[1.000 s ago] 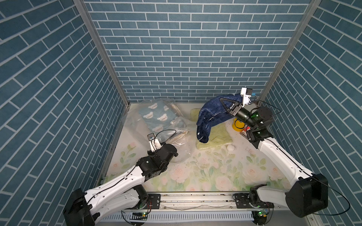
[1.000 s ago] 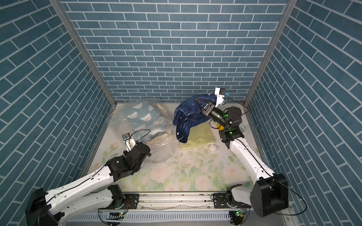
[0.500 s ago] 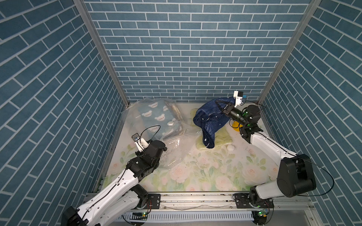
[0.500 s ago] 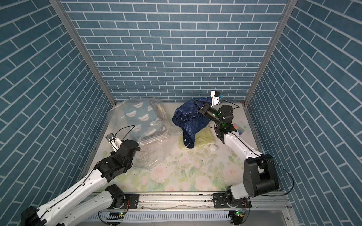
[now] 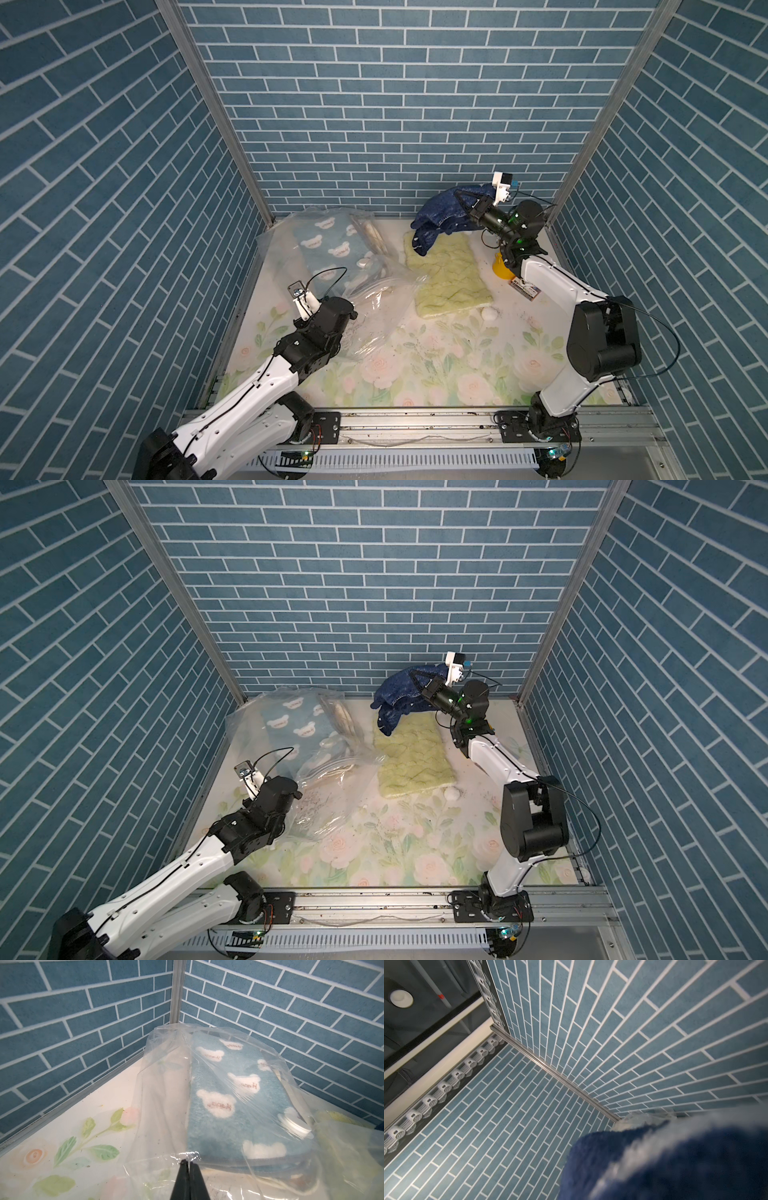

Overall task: Take the blanket out of the vacuum bag
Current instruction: Place the blanket at the center of the board.

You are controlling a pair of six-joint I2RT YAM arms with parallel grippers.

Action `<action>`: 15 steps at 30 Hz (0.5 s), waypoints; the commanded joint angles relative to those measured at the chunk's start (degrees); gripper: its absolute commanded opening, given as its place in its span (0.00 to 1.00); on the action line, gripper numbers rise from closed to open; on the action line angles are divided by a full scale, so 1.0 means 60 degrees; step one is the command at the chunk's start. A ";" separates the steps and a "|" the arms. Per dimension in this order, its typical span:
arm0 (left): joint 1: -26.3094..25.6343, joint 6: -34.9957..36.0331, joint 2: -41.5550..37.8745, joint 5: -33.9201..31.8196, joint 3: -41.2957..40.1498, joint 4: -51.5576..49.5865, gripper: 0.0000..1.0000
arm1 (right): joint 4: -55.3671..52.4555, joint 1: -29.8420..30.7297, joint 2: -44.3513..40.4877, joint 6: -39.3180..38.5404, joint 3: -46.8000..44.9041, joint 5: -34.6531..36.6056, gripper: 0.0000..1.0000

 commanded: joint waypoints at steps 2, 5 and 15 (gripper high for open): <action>0.0065 0.0176 -0.0240 0.0227 -0.0079 0.0094 0.00 | -0.1448 -0.0069 0.1600 -0.0592 0.3497 -0.0040 0.00; 0.0069 0.0172 -0.0312 0.0365 -0.0126 0.0195 0.00 | -0.2837 -0.0245 0.3174 -0.0743 0.6714 -0.0176 0.00; 0.0058 0.0225 -0.0714 0.0597 -0.0224 0.0218 0.00 | -0.0183 0.0049 0.0507 -0.0122 -0.0694 0.1456 0.00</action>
